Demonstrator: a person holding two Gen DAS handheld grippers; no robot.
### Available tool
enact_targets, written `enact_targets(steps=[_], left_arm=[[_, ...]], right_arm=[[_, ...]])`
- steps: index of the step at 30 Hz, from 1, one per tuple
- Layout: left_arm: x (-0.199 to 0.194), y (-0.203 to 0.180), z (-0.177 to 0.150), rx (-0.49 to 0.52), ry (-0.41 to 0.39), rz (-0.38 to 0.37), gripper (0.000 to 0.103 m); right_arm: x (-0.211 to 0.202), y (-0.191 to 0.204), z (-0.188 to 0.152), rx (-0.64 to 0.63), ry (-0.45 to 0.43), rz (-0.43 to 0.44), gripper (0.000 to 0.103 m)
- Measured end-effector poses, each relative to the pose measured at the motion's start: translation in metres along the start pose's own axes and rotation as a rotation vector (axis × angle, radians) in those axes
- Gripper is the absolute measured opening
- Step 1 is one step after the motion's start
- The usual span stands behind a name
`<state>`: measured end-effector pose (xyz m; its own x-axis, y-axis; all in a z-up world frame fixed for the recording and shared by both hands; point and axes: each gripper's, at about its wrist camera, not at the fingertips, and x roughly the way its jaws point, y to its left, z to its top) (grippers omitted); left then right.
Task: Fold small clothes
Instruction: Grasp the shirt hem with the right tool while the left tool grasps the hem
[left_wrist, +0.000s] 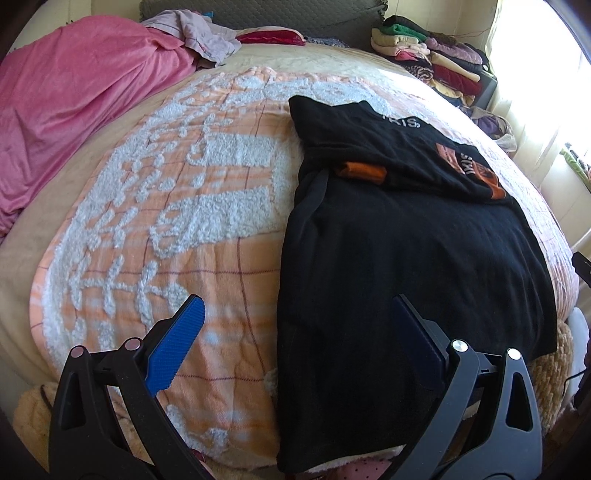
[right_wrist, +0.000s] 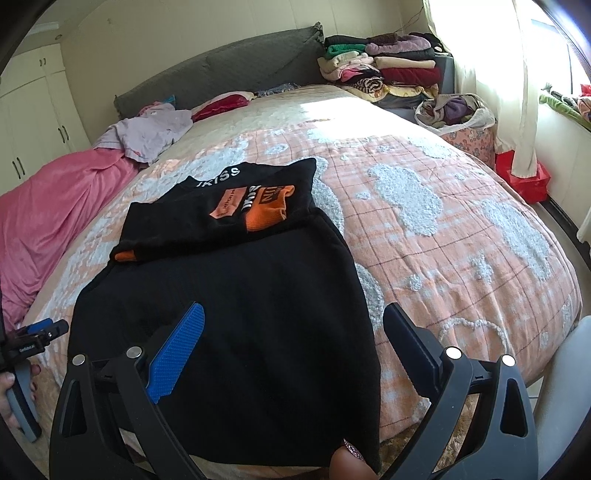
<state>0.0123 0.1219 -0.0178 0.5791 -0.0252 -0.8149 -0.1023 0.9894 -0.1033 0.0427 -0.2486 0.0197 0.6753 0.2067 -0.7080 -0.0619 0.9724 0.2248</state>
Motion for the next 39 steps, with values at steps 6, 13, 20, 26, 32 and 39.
enact_targets(steps=[6, 13, 20, 26, 32, 39], left_arm=[[0.005, 0.003, -0.013, 0.0, 0.036, -0.003, 0.093], [0.012, 0.005, -0.029, 0.007, 0.083, -0.022, 0.093], [0.017, 0.002, -0.04, 0.014, 0.105, -0.068, 0.091], [0.013, 0.002, -0.043, 0.001, 0.101, -0.133, 0.065], [0.006, 0.01, -0.05, -0.018, 0.102, -0.17, 0.057], [0.005, 0.012, -0.054, -0.023, 0.121, -0.193, 0.06]], right_arm=[[0.006, -0.009, -0.015, 0.003, 0.043, -0.008, 0.097], [0.011, -0.021, -0.031, 0.017, 0.09, -0.007, 0.097], [0.015, -0.027, -0.045, 0.015, 0.142, 0.014, 0.097], [0.014, -0.034, -0.058, 0.017, 0.182, 0.044, 0.097], [0.017, -0.039, -0.07, 0.023, 0.231, 0.082, 0.096], [0.028, -0.045, -0.078, 0.04, 0.286, 0.082, 0.081]])
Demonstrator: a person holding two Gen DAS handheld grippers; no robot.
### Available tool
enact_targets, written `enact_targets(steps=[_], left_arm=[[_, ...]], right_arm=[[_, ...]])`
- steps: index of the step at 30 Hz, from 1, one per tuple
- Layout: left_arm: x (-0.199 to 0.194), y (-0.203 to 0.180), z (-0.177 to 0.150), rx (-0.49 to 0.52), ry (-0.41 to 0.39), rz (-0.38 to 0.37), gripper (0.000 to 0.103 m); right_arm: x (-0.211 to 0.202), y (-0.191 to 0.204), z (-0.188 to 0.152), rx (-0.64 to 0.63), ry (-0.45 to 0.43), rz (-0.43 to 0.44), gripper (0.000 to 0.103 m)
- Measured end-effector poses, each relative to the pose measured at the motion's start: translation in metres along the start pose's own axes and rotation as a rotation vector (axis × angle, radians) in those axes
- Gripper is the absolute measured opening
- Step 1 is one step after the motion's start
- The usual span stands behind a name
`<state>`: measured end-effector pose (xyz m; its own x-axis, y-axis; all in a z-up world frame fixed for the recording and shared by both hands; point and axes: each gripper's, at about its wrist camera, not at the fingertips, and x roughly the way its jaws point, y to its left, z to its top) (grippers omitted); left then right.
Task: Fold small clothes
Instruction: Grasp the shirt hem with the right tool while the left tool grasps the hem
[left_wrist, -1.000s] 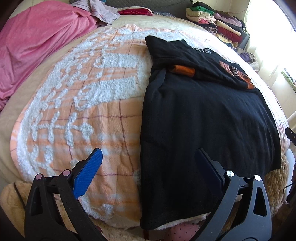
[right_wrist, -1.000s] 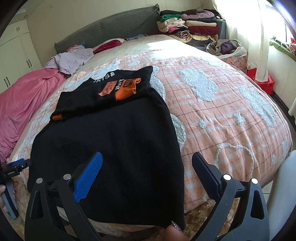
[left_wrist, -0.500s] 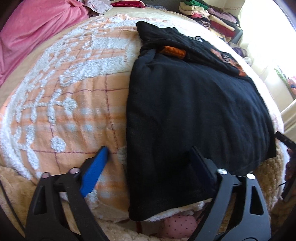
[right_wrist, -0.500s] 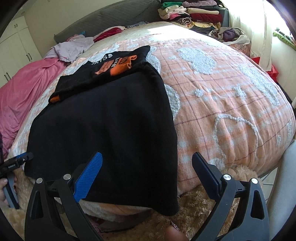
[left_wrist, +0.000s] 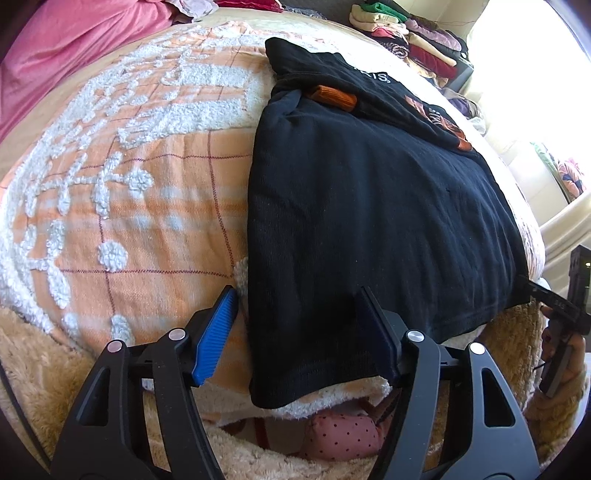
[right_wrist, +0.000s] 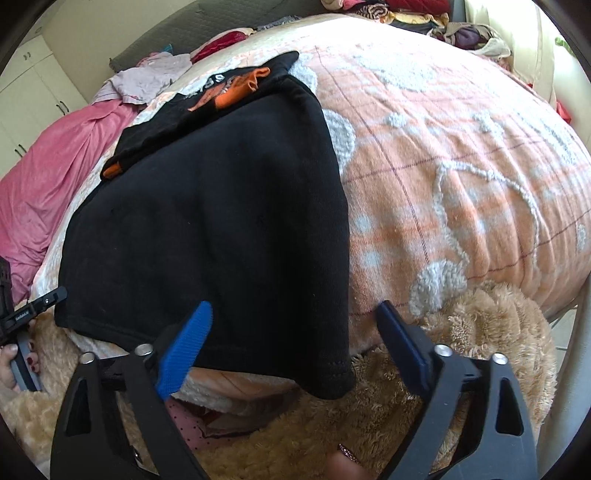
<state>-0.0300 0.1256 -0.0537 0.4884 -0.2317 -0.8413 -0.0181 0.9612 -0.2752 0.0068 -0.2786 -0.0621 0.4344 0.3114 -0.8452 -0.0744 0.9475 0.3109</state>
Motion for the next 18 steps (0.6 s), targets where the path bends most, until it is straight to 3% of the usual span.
enact_targets(steps=[2, 4, 7, 8, 18], left_arm=[[0.0, 0.001, 0.0, -0.002, 0.004, -0.008, 0.063], [-0.001, 0.002, -0.002, -0.004, 0.008, -0.011, 0.064], [-0.003, 0.003, -0.004, -0.013, 0.015, -0.029, 0.067], [-0.003, 0.004, -0.005, -0.017, 0.017, -0.037, 0.068], [-0.004, 0.004, -0.006, -0.029, 0.034, -0.058, 0.059]], right_arm=[[-0.001, 0.002, -0.002, -0.027, 0.001, -0.026, 0.074], [-0.003, 0.002, -0.004, -0.037, 0.0, -0.033, 0.059], [-0.009, -0.004, -0.009, -0.051, -0.009, -0.008, 0.018], [-0.011, -0.004, -0.009, -0.057, -0.013, 0.011, 0.011], [-0.056, -0.006, 0.009, -0.022, -0.182, 0.136, 0.009]])
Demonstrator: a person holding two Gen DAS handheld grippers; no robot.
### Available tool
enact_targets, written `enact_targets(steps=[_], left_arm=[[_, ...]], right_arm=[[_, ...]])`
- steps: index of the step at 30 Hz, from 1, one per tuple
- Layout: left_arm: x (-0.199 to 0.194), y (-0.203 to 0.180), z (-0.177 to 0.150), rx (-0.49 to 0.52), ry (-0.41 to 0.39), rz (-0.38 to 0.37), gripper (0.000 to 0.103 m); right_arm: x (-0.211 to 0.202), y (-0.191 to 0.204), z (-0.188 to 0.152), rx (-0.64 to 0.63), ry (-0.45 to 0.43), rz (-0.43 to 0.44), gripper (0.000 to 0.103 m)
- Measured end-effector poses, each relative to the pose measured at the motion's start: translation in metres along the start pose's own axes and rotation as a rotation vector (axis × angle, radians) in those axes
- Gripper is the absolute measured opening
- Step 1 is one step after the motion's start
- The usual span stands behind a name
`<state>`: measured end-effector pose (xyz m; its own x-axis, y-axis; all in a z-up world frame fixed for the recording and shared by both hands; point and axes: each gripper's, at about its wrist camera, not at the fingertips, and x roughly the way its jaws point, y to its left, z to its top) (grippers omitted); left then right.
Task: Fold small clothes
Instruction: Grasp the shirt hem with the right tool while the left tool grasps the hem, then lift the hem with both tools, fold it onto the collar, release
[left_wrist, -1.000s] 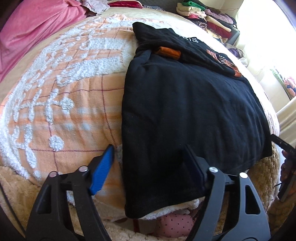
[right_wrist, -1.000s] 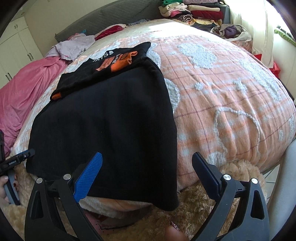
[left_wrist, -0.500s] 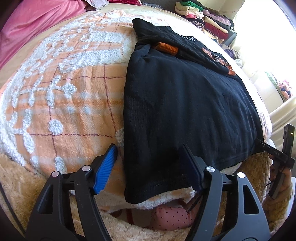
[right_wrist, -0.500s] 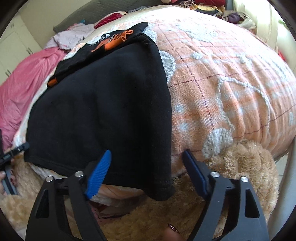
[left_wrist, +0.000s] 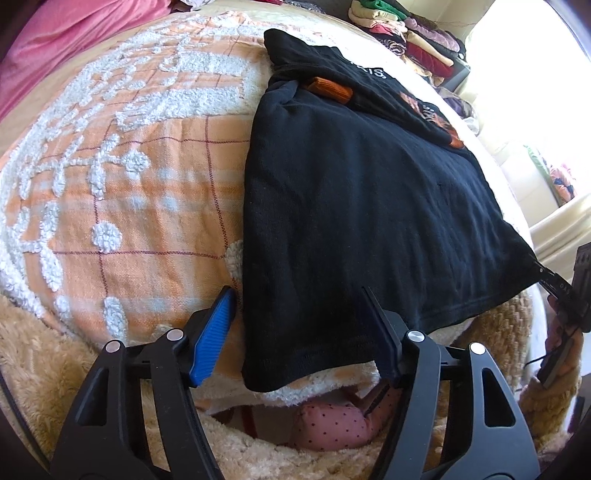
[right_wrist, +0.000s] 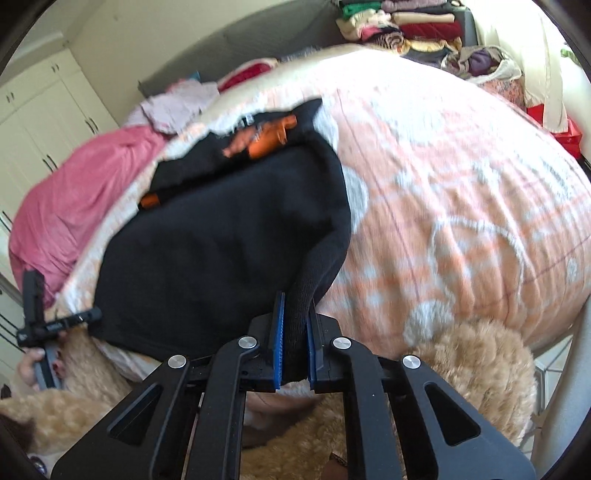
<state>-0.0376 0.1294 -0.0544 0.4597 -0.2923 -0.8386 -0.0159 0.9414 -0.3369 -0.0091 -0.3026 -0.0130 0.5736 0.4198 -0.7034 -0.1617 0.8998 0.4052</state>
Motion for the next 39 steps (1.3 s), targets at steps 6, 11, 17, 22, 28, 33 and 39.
enact_targets(steps=[6, 11, 17, 22, 28, 33, 39], left_arm=[[-0.005, 0.003, 0.004, -0.033, -0.027, 0.006, 0.014], [-0.021, -0.001, 0.016, -0.043, -0.092, -0.074, 0.003], [-0.036, 0.0, 0.041, -0.054, -0.169, -0.11, 0.003], [-0.045, 0.001, 0.064, -0.065, -0.224, -0.133, 0.003], [-0.052, 0.007, 0.092, -0.084, -0.282, -0.156, 0.003], [-0.056, 0.012, 0.116, -0.1, -0.31, -0.15, 0.003], [-0.054, 0.008, 0.147, -0.087, -0.336, -0.131, 0.003]], right_arm=[[-0.012, -0.001, 0.012, 0.012, -0.046, 0.026, 0.009], [-0.014, 0.001, 0.021, 0.019, -0.074, 0.04, 0.009], [-0.019, -0.003, 0.034, 0.064, -0.132, 0.046, 0.009], [-0.024, -0.004, 0.047, 0.075, -0.173, 0.058, 0.009], [-0.025, -0.001, 0.073, 0.07, -0.222, 0.061, 0.009], [-0.016, 0.002, 0.106, 0.069, -0.254, 0.075, 0.009], [-0.001, 0.009, 0.145, 0.047, -0.265, 0.067, 0.009]])
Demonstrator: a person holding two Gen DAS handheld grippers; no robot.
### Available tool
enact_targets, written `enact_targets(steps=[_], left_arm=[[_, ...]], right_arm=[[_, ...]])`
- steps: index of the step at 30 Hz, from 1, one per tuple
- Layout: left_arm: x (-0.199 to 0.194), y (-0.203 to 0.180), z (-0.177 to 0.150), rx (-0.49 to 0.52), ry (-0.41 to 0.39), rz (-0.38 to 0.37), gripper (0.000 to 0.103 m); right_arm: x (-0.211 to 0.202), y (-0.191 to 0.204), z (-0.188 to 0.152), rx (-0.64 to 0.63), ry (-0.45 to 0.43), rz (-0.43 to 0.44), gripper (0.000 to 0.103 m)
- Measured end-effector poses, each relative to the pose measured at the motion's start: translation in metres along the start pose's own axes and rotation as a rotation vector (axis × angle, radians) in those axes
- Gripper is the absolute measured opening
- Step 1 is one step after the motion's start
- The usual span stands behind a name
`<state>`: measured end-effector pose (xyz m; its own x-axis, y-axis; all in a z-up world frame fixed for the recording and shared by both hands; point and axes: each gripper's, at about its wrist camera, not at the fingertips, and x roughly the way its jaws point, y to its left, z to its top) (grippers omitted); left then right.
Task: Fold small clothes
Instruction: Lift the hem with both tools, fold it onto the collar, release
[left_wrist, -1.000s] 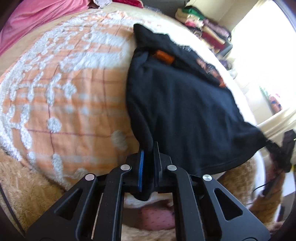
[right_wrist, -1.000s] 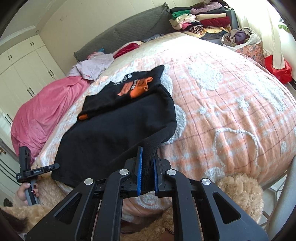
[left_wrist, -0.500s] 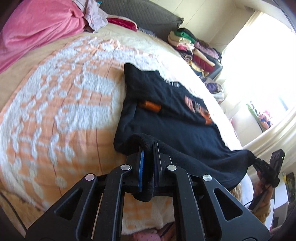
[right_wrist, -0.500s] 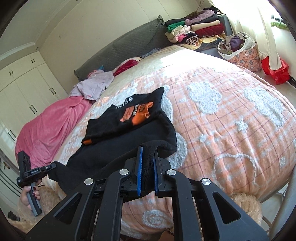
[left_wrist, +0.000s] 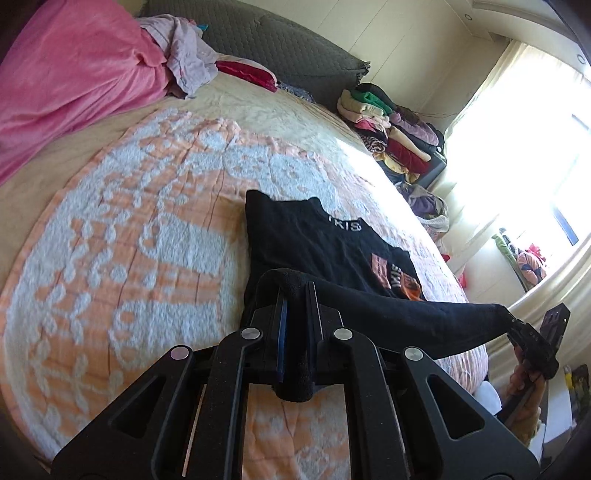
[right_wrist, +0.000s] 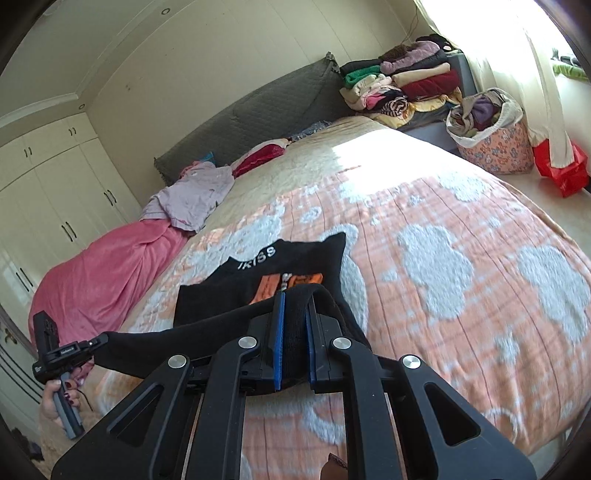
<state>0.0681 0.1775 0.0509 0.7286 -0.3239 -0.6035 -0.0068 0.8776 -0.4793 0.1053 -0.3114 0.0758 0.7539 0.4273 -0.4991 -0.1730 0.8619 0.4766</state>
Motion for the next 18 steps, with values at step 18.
enact_targets(steps=[18], left_arm=[[0.065, 0.004, 0.069, -0.002, 0.001, 0.092, 0.003]], right_arm=[[0.077, 0.002, 0.056, -0.06, 0.019, -0.052, 0.009]])
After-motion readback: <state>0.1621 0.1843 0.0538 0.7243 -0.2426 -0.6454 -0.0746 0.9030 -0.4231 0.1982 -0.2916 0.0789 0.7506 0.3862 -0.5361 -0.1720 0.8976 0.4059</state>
